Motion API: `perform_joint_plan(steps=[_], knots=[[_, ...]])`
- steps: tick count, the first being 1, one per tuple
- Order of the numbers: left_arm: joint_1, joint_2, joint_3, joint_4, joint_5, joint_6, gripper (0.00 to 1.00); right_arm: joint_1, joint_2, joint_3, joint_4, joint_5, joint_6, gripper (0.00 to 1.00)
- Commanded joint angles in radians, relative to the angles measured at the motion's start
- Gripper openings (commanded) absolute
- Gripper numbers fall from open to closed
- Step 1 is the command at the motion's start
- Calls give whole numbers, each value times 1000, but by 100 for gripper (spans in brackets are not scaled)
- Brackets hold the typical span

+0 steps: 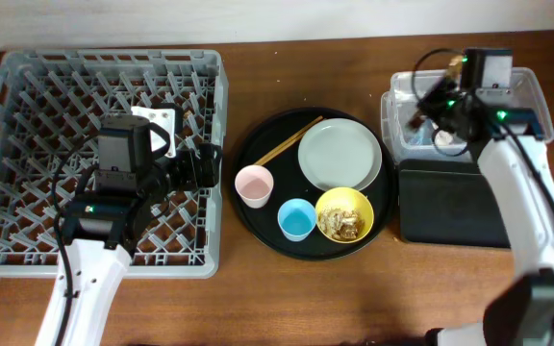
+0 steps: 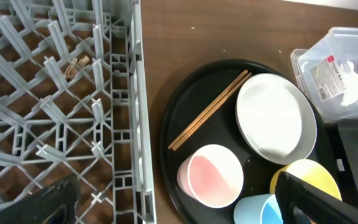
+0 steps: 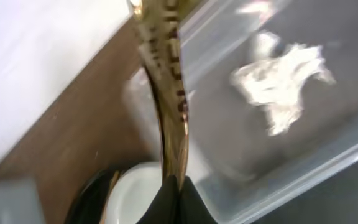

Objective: Sort waste into correct bins and load items into the dishwasher rack
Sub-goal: 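Lift the trash and drop it into the clear plastic bin, then grasp the blue cup with the left gripper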

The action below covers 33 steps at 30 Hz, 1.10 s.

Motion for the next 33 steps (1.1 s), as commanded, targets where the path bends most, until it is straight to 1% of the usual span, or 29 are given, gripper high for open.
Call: perform_joint_plan(steps=[1,2,4,5,7,9,10,11,13,15,16,17,18,19,20,21,22,23,24,25,26,27,28,29,30,33], knots=[[-3,2,20,2,11,-8,99,-55,110,-5,83,61,56,34],[-3,2,20,2,11,-8,99,-70,107,-4,95,-5,2,60],[-3,2,20,2,11,-8,99,-77,66,1,90,-127,-95,68],[-3,2,20,2,11,-8,99,-72,14,1,40,-230,-163,68],[-3,2,20,2,11,-8,99,-6,-98,1,-153,-349,-268,68],[-3,2,20,2,11,-8,99,108,-137,0,-327,-350,-349,64],[-3,2,20,2,11,-8,99,245,-120,-8,-466,-342,-372,59],[-3,2,20,2,11,-8,99,330,-97,-22,-497,-338,-372,54],[-3,2,20,2,11,-8,99,476,-43,-67,-470,-285,-365,53],[-3,2,20,2,11,-8,99,560,37,-85,-415,-229,-334,53],[-3,2,20,8,11,-8,99,575,77,-85,-388,-230,-333,53],[-3,2,20,17,11,-8,99,586,115,-85,-370,-230,-325,48],[-3,2,20,15,13,-9,99,598,162,-85,-367,-239,-315,40],[-3,2,20,-12,94,-21,99,606,187,-85,-365,-244,-315,35],[-3,2,20,-25,129,-40,99,609,195,-85,-366,-250,-315,21],[-3,2,20,-13,127,-47,99,609,188,-85,-367,-256,-316,13],[11,3,20,-10,127,-102,99,608,167,-84,-370,-256,-316,7],[40,2,20,-8,150,-166,99,608,141,-82,-379,-256,-320,4],[63,2,20,4,229,-172,99,605,113,-76,-394,-257,-326,4],[102,2,20,35,402,-183,99,588,58,-51,-431,-266,-368,4],[138,4,20,79,583,-188,99,552,4,-19,-449,-336,-432,4],[196,9,20,178,857,-227,99,474,-75,28,-436,-613,-639,4],[200,12,20,233,989,-245,99,422,-111,61,-422,-811,-769,4],[192,13,20,263,1069,-267,98,378,-135,79,-381,-1025,-853,4],[173,13,20,304,1165,-318,99,355,-143,80,-277,-1258,-870,4],[143,13,20,309,1234,-348,99,356,-142,80,-159,-1410,-858,4]])
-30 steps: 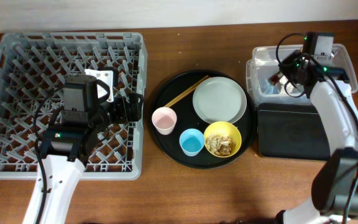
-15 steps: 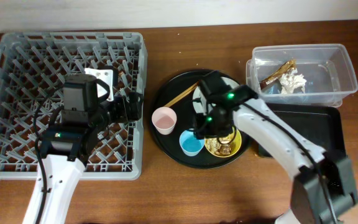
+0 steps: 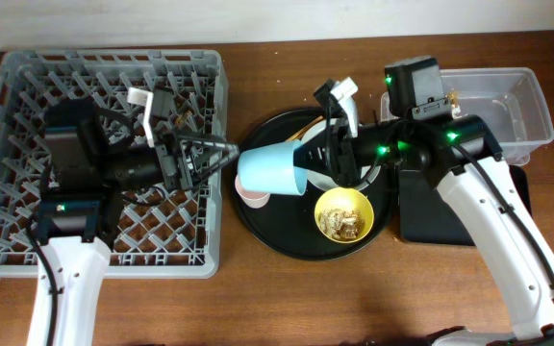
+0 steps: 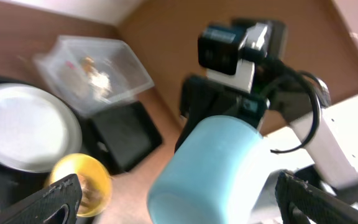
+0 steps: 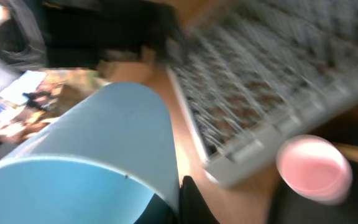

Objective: Sort waste into correct bins and load items into the dishwasher rack
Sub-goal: 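Grasp the blue cup with the left gripper, then carry the blue cup left and set it upside down in the rack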

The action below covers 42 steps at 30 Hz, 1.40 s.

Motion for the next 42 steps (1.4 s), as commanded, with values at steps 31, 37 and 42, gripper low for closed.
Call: perform_joint_plan(steps=[31,37,42], knots=[[-148,2,10,126,13,-98,54,-16,-6,11,203,31,211,82],[151,-37,77,-577,-858,-7,49,-85,-8,11,-172,476,311,85],[459,5,137,-864,-1438,-72,59,66,-8,10,-273,723,308,88]])
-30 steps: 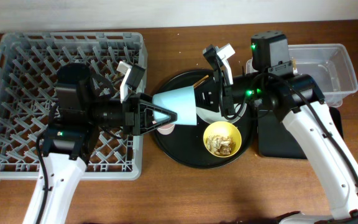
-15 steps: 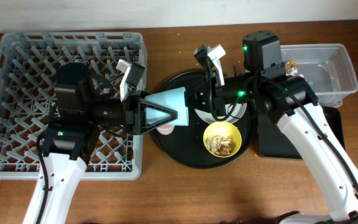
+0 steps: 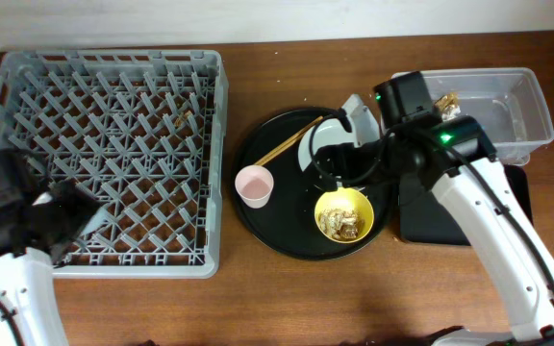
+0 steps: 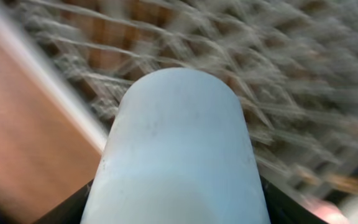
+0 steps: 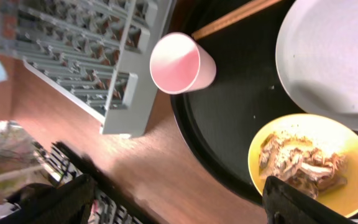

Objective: Sort waste into correct bins and load items into the dishwasher rack
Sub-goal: 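Carry the blue cup left and set it upside down in the rack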

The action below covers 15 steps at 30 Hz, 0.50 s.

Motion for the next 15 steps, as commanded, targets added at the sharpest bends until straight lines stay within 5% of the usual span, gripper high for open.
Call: perform_joint_plan(steps=[1,7,12,15], knots=[[88,59,14,-14,-207,-21,61,24,-10,6,-4,71,-5,88],[131,341,13,21,-103,-21,61,24,-10,6,-17,71,-5,88],[131,442,13,21,-94,-20,99,24,-10,6,-21,72,-6,88],[129,426,60,6,50,90,99,78,46,1,-17,133,-5,89]])
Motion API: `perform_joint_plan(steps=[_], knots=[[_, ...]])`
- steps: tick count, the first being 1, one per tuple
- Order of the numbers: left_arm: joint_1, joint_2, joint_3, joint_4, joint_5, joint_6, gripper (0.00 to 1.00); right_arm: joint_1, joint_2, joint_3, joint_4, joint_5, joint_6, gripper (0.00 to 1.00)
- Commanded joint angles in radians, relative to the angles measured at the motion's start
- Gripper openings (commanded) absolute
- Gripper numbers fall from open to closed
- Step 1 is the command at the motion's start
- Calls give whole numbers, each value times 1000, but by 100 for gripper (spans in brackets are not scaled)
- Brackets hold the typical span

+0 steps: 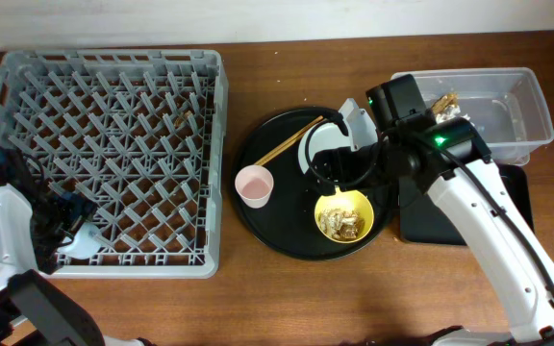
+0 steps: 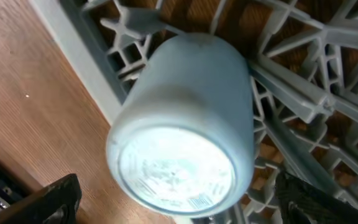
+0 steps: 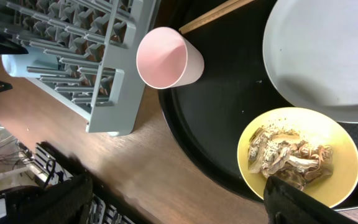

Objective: Sort waste into correct bins and load items into the dishwasher rack

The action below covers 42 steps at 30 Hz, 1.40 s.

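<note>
The light blue cup [image 2: 185,124] rests among the tines in the front left corner of the grey dishwasher rack [image 1: 113,58], its base toward the left wrist camera. My left gripper [image 2: 176,186] is open, with a finger on each side of the cup and neither touching it. The cup [image 1: 85,240] and left gripper [image 1: 63,226] also show in the overhead view. My right gripper [image 1: 339,165] is open and empty over the black tray [image 1: 258,226]. On the tray are a pink cup [image 3: 166,59], a grey plate [image 3: 328,56], a yellow bowl of scraps [image 3: 300,155] and chopsticks [image 3: 216,15].
A clear plastic bin [image 1: 508,106] with a wrapper and paper in it stands at the back right. A black bin [image 1: 450,216] sits in front of it, partly under the right arm. The rack's tines stand close together.
My left gripper was shut on the blue cup above the rack's front left. Now it is open and the cup sits in that corner. The right arm has barely moved.
First my right gripper held a wrapper over the clear bin, with the blue cup on the tray. Then it held the blue cup out toward my open left gripper. Later the left gripper had the cup at the rack's front left, where it now rests, let go.
</note>
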Motion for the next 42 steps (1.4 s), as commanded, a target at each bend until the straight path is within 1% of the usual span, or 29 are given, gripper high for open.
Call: perform_joint_plan(steps=[1,2,4,7,8,9,10,11,12,14,16,18,20,21,23,26,28,29,30,31,33,34,36,37,38,39,40,41,42], knots=[[-9,-38,97,-27,230,171,99,95,86,1,17,110,-6,88],[-34,-65,130,-34,288,227,99,145,141,1,61,152,-6,88],[-128,-140,178,-28,442,372,99,211,248,1,183,269,-1,80],[-236,-177,178,-32,821,548,99,226,404,1,372,288,18,73],[-264,-177,178,-32,932,578,99,224,445,1,417,313,52,64],[-295,-177,178,-32,1056,619,99,224,484,1,436,317,72,40],[-312,-177,178,-32,1105,634,99,224,507,1,440,316,77,32],[-331,-177,178,-32,1118,636,99,224,525,1,441,316,77,20],[-354,-177,178,-32,1123,636,99,224,522,2,429,315,77,4],[-388,-177,178,-24,1201,636,99,194,436,38,319,307,72,4],[-391,-177,178,27,1382,636,99,112,258,96,195,1,-122,4],[-395,-177,178,74,1524,636,99,13,95,112,149,-454,-335,4],[-443,-177,178,88,1614,634,99,-37,-5,112,155,-642,-390,4],[-492,-177,178,89,1614,635,97,-35,-12,112,157,-737,-429,4],[-615,-177,178,112,1614,635,95,-35,-7,112,158,-742,-431,4],[-701,-178,179,164,1614,635,94,-35,-6,111,185,-742,-430,4],[-754,-178,179,208,1614,635,89,-35,-5,111,212,-738,-430,4],[-761,-178,179,217,1614,635,83,-35,-3,111,225,-727,-394,4],[-764,-178,179,232,1614,632,83,-34,9,111,290,-728,-270,4],[-764,-178,179,242,1614,631,83,-26,16,111,332,-727,-218,4],[-764,-178,179,272,1614,632,83,12,28,111,377,-705,-174,4],[-764,-178,179,298,1614,632,81,61,38,111,386,-637,-159,4],[-764,-178,179,299,1614,632,75,68,37,111,389,-637,-159,4],[-764,-178,179,300,1614,632,64,69,38,111,390,-634,-159,4],[-764,-178,179,302,1614,632,57,69,38,111,390,-619,-159,10],[-764,-178,179,302,1607,631,57,66,37,111,391,-613,-159,44],[-763,-179,179,301,1506,570,57,41,35,113,391,-611,-159,53],[-763,-181,179,293,1334,500,57,-3,30,114,389,-611,-159,56],[-743,-198,179,257,1106,438,57,-70,18,114,360,-611,-159,57]])
